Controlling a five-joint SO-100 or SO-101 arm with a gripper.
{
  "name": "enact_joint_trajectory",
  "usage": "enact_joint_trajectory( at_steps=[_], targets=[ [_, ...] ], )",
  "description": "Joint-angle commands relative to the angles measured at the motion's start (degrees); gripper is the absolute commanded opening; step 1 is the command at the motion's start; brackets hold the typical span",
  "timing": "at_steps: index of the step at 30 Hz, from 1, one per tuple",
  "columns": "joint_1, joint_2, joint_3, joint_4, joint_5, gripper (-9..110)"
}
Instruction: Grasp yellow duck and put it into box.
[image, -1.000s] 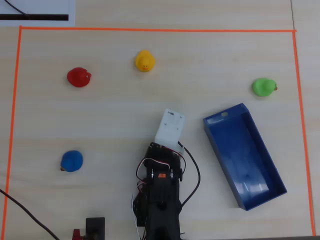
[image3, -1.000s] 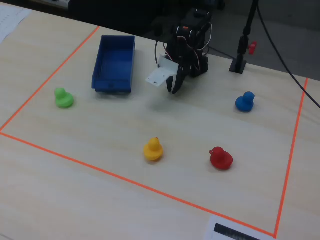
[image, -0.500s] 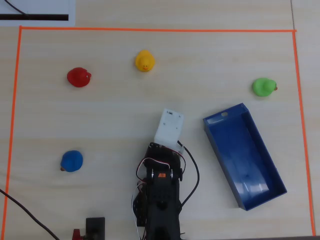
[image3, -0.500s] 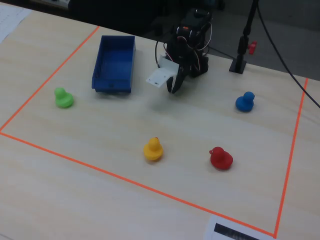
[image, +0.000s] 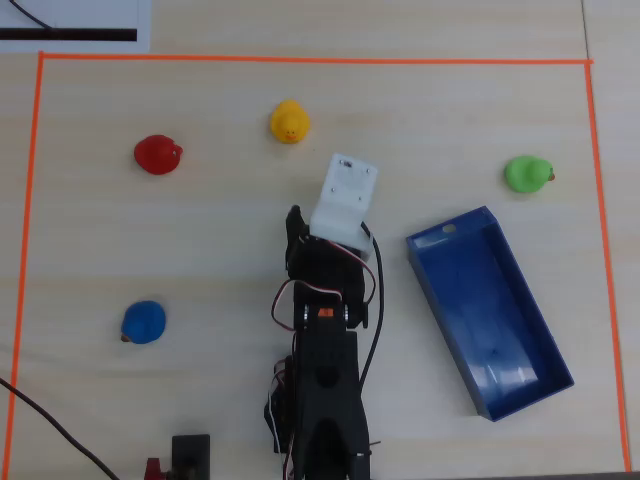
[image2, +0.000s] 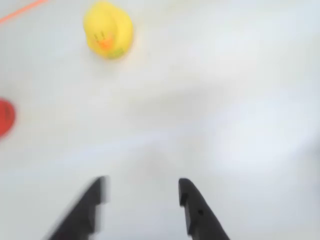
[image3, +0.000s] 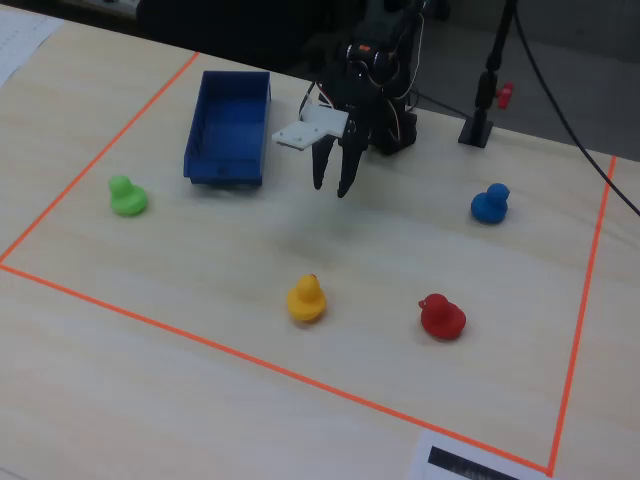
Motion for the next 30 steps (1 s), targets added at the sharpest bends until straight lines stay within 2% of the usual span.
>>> enact_joint_trajectory(
  at_steps=[1, 4, 9, 10, 25, 30],
  targets=[
    [2.02, -14.77, -6.50, -8.44, -0.62, 33],
    [3.87, -22.68, -6.94, -21.80, -2.37, 35],
    [3.34, -31.99, 4.13, -58.36, -7.29, 37],
    [2.64, -33.05, 5.45, -61.79, -7.47, 38],
    [-2.11, -41.31, 0.79, -66.88, -4.39, 39],
    [-2.02, -45.18, -7.03, -62.84, -0.26, 38]
  ],
)
